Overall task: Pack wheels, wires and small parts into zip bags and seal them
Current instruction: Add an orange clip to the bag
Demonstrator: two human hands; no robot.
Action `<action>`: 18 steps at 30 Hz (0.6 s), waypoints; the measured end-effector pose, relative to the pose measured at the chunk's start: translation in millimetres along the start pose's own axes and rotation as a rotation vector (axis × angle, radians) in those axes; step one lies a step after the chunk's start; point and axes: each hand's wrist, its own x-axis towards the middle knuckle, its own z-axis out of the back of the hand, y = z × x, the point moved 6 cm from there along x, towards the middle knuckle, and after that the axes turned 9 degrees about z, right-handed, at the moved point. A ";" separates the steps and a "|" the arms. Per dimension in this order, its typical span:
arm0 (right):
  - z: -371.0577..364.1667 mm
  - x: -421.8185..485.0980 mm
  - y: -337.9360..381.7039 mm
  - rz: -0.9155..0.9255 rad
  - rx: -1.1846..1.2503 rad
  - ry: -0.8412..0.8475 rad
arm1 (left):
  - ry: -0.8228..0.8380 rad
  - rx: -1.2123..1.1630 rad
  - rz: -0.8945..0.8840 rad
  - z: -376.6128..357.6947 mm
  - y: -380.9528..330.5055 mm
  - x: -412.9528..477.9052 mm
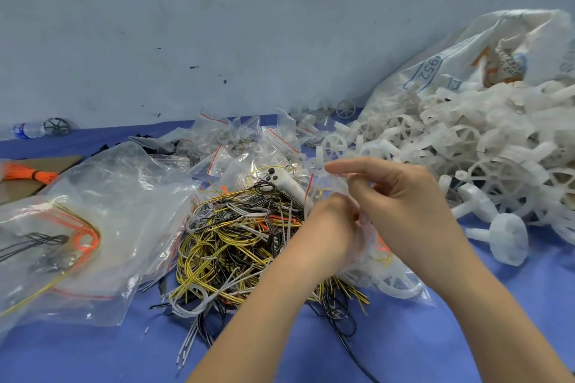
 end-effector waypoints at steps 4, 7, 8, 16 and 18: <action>0.6 0.0 0.4 -0.017 0.026 0.007 | 0.101 -0.096 0.006 10.7 0.9 -4.0; 4.5 0.1 0.1 -0.019 0.028 -0.010 | 0.182 -0.164 0.044 23.1 5.7 -8.3; 6.0 0.1 0.3 -0.014 0.027 -0.020 | 0.210 -0.183 0.036 26.8 6.9 -9.9; 5.8 -2.1 0.6 -0.022 0.019 -0.042 | 0.048 -0.554 0.143 91.8 45.4 -27.6; 4.9 -2.4 1.7 -0.021 0.015 -0.044 | 0.027 -0.570 0.182 96.1 54.0 -31.5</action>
